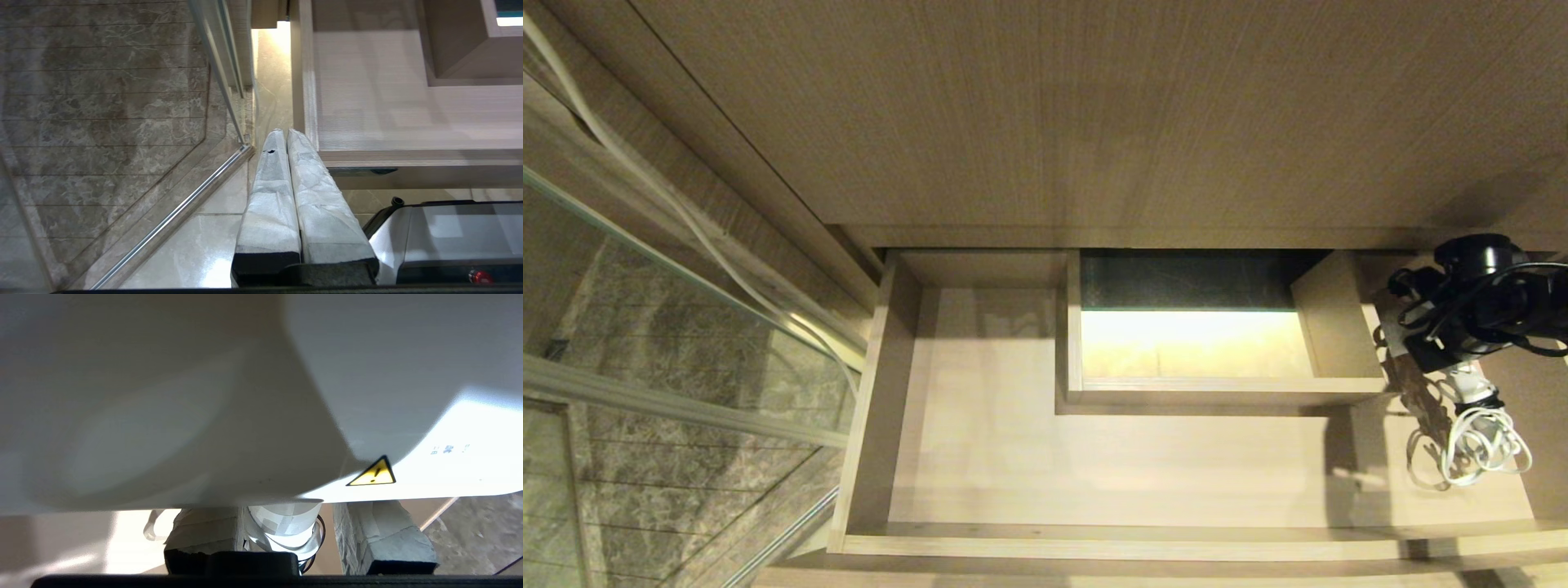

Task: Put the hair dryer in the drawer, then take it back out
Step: Put it into the drawer

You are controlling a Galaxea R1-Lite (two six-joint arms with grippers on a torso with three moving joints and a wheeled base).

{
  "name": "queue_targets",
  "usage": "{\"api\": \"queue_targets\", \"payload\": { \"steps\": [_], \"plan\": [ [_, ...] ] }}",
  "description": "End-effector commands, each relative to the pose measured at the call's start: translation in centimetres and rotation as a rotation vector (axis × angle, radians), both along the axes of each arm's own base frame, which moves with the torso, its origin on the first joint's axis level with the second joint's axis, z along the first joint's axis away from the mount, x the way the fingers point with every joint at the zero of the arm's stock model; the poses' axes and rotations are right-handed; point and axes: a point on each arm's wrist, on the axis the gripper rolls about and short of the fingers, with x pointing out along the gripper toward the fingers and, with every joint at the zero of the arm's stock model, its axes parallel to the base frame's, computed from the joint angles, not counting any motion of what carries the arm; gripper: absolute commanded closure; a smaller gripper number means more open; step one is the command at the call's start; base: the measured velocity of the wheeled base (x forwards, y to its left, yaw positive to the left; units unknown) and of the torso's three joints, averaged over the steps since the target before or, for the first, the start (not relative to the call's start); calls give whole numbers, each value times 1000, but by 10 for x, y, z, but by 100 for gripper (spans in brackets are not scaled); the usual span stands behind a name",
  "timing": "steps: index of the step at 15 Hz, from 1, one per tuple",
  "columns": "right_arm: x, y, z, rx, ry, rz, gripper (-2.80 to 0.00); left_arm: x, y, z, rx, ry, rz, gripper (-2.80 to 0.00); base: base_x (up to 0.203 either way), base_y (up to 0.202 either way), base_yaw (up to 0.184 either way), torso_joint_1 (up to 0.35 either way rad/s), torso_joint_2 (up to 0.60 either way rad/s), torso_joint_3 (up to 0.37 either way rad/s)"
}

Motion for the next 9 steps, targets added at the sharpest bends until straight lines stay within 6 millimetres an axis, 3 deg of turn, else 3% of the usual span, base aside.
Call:
{"api": "queue_targets", "payload": {
  "steps": [1,9],
  "plan": [
    [1,-4,-8,4,19,-8,0,0,0,0,0,-1,0,0,0,0,0,0,0,0],
    [-2,-8,-16,17,68,-15,0,0,0,0,0,0,0,0,0,0,0,0,0,0]
  ]
}}
